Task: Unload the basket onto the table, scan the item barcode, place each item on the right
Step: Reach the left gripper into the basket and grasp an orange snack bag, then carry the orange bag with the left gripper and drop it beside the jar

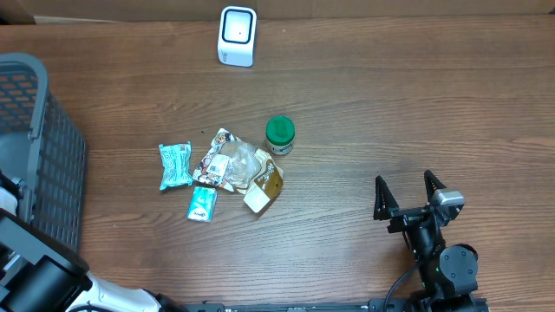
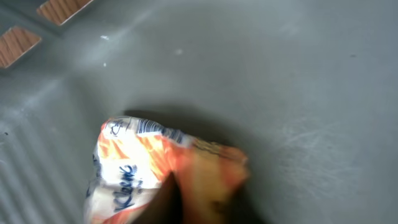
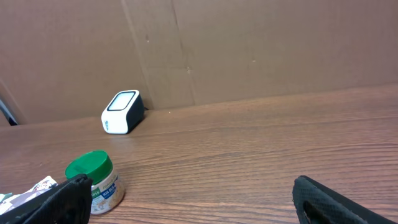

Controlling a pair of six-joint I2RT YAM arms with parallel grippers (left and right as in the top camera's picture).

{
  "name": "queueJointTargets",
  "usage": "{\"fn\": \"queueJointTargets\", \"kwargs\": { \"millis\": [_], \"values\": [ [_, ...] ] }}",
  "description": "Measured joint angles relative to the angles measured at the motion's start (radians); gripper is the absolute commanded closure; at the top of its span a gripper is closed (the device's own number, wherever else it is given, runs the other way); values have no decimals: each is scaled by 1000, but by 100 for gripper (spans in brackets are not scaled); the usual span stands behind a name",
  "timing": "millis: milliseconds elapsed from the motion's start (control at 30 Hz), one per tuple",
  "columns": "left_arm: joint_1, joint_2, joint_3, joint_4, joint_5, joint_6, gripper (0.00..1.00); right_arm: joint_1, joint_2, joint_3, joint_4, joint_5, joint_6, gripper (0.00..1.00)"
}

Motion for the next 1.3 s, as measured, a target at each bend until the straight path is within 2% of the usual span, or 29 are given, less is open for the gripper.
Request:
{"fn": "queueJointTargets", "kwargs": {
  "millis": [167,400,600,800,900,1033,1300],
  "values": [
    [-2,15,55,-89,5,-8,96,0,0,0,0,0,0,0],
    [-2,30,267,-352,56,-74,96,0,0,0,0,0,-1,0],
    [-2,-13,551,-488,190,-154,96,0,0,0,0,0,0,0],
    [-34,-174,673,-512,372,-211,96,0,0,0,-1,0,0,0],
    [-123,-281,687,-530,410,-219,96,0,0,0,0,0,0,0],
    [-323,-380,703,-589,422,-219,96,0,0,0,-1,0,0,0],
    [-788,-340,640,-655,375,-187,96,0,0,0,0,0,0,0]
  ]
}}
